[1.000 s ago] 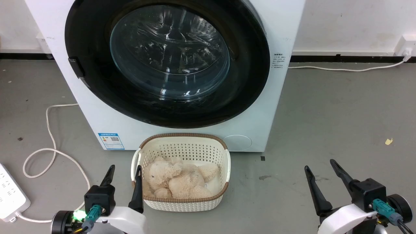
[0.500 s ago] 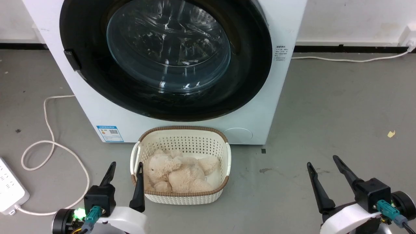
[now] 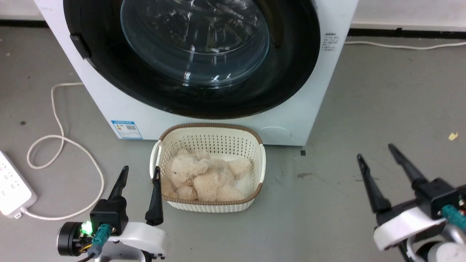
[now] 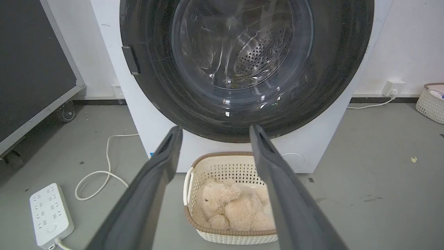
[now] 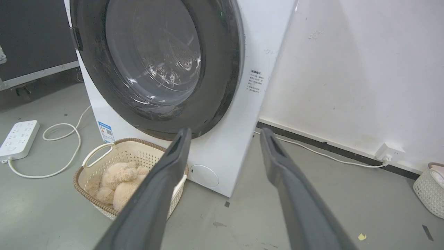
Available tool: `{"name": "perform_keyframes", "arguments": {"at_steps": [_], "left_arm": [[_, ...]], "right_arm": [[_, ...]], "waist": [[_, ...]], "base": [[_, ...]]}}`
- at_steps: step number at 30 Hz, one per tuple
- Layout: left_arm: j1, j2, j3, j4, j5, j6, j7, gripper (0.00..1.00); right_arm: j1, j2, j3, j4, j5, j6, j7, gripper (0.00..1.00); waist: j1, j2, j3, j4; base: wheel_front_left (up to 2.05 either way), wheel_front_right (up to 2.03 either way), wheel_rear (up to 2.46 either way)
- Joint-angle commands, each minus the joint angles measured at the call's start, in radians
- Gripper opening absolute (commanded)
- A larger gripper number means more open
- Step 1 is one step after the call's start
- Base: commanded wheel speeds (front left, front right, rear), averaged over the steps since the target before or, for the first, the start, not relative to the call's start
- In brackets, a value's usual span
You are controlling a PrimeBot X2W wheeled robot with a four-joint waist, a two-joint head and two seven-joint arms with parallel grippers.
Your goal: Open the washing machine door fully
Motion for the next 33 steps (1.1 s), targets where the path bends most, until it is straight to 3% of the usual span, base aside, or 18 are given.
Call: {"name": "perform_keyframes", "arguments": {"at_steps": [1, 4, 5, 6, 14, 20, 26, 28, 33], "left_arm": [[-0.019, 0.0, -0.004, -0.009, -0.01, 0.008, -0.01, 1.0], [-0.028, 0.0, -0.008, -0.015, -0.015, 0.012, -0.016, 1.0], [-0.03, 0.0, -0.009, -0.017, -0.017, 0.014, -0.019, 1.0], [-0.033, 0.0, -0.01, -0.019, -0.019, 0.015, -0.021, 1.0], [-0.059, 0.001, -0.024, -0.035, -0.032, 0.026, -0.037, 1.0], [-0.08, 0.001, -0.033, -0.046, -0.044, 0.038, -0.05, 1.0], [-0.097, 0.001, -0.038, -0.057, -0.053, 0.049, -0.062, 1.0], [-0.108, 0.001, -0.039, -0.065, -0.043, 0.046, -0.075, 1.0], [-0.116, 0.001, -0.037, -0.077, -0.046, 0.047, -0.085, 1.0]], "right_arm": [[-0.032, -0.022, 0.002, -0.012, 0.008, 0.0, -0.009, 1.0], [-0.067, -0.04, -0.002, -0.018, 0.042, 0.0, -0.004, 1.0], [-0.08, -0.041, -0.006, -0.019, 0.062, 0.0, 0.001, 0.55], [-0.094, -0.047, -0.009, -0.021, 0.077, 0.0, 0.006, 0.0], [-0.231, -0.099, -0.015, -0.023, 0.179, 0.0, 0.052, 0.0], [-0.362, -0.101, -0.045, 0.026, 0.281, -0.001, 0.104, 0.0], [-0.508, -0.076, -0.095, 0.107, 0.396, -0.001, 0.189, 0.0], [-0.658, -0.046, -0.149, 0.227, 0.489, -0.001, 0.303, 0.0], [-0.773, -0.038, -0.191, 0.322, 0.535, -0.001, 0.394, 0.0]], "waist": [[-0.0001, 0.0, 0.013, 0.007], [-0.0001, 0.0, 0.031, 0.015], [-0.0001, 0.0, 0.036, 0.018], [-0.0001, 0.0, 0.043, 0.021], [-0.0001, 0.0, 0.098, 0.047], [-0.0001, 0.0, 0.139, 0.069], [-0.0001, 0.0, 0.18, 0.089], [-0.0001, 0.0, 0.225, 0.105], [-0.0001, 0.0, 0.257, 0.127]], "base": [[0.0, 0.0, 0.0], [0.0, 0.0, 0.0], [0.0, 0.0, 0.0], [0.0, 0.0, 0.0], [0.0, 0.0, 0.0], [0.0, 0.0, 0.0], [0.0, 0.0, 0.0], [0.0, 0.0, 0.0], [0.0, 0.0, 0.0]]}}
